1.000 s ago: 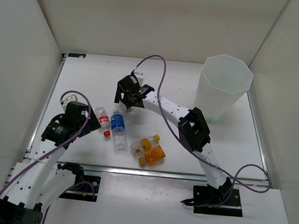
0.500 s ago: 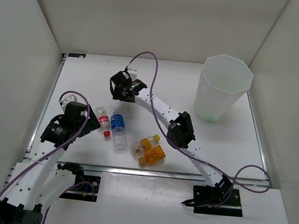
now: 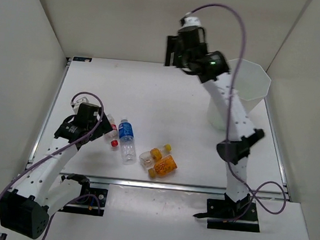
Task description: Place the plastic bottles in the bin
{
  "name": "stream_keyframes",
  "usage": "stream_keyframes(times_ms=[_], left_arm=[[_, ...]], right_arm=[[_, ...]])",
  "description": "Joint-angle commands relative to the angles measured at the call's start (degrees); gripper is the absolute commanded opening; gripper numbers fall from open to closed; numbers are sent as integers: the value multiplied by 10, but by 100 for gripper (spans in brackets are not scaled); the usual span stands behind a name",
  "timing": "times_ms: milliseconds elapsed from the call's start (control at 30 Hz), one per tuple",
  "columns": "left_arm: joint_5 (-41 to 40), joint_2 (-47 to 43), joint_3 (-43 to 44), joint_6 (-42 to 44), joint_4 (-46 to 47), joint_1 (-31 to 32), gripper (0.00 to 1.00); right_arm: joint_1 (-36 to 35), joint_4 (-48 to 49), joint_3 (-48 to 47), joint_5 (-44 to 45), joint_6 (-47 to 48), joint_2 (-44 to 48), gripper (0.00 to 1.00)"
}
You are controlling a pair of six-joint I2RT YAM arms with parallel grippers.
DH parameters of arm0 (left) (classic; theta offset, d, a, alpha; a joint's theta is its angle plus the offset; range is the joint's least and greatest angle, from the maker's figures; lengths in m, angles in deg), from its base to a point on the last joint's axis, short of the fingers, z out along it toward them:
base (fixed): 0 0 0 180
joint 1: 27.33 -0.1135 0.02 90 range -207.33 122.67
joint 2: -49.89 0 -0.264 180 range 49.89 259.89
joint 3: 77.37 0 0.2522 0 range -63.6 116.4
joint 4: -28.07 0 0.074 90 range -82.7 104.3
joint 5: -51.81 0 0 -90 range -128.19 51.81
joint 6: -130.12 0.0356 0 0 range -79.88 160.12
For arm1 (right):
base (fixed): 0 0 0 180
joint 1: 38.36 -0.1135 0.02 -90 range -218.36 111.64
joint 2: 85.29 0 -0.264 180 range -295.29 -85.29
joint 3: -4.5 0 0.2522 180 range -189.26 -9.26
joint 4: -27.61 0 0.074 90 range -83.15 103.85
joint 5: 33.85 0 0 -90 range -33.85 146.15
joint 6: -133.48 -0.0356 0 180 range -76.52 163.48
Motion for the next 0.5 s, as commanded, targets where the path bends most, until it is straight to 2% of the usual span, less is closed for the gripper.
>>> stream_keyframes(times_ms=[0,67,100,167,233,267,333,367,467], left_arm=[[-1,11,9,1,40,-7,99],[-3,28,9,-1,49,-8,99],[-1,33,13,-1,54,-9,99],[1,48,8,-1,59,-10,99],[-3,54,10,-4,69,-10,98],[1,59,9,-4,69,-12,99],[2,72,9,-11,84,-12,99],[1,79,9,-11,86,-12,99],[-7,103,-3,-18,112,-14,99]], right_arm=[[73,-11,75,32,68,141,22],[121,27,194,48,90,203,23],[136,41,223,43,94,244,23],[230,70,327,-9,89,299,24],[315,105,388,-134,65,350,23],[355,122,426,-154,64,358,23],[375,132,456,-169,89,376,26],[368,142,468,-166,95,372,29],[377,130,464,-166,105,350,51]])
